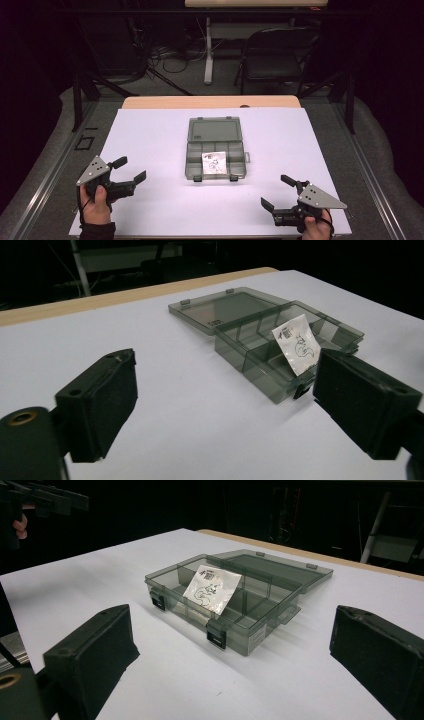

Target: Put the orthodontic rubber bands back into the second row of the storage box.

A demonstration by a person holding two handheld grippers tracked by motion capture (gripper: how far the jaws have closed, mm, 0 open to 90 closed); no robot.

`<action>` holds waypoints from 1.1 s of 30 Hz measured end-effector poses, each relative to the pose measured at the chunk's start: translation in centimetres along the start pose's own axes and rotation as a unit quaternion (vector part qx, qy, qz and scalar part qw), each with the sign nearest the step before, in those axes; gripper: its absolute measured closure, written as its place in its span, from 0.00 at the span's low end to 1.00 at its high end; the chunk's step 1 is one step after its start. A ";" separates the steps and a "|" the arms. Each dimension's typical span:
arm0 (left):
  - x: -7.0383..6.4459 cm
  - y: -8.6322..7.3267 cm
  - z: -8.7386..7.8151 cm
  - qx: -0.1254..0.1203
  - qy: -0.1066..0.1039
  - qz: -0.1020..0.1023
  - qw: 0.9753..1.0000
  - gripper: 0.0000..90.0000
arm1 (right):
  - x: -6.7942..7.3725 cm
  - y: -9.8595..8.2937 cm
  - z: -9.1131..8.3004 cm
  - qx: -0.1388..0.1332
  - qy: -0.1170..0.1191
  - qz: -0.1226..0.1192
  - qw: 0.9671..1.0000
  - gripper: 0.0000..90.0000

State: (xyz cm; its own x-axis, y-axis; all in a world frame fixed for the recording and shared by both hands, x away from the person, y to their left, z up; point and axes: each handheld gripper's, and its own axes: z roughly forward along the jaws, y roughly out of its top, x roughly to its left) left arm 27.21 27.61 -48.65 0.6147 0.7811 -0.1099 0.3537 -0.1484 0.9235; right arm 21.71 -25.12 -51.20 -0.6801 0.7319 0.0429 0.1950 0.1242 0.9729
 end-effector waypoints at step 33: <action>0.5 -2.8 0.9 0.020 0.006 0.003 1.000 0.06 | 0.1 0.0 0.1 -0.002 0.001 -0.003 1.000 0.04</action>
State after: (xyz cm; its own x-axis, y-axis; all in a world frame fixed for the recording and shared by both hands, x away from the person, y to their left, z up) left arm 27.17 27.91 -51.61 0.6091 0.7869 -0.0993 0.3771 -0.1771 0.9091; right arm 21.73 -25.00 -51.23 -0.6830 0.7294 0.0386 0.1884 0.1248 0.9741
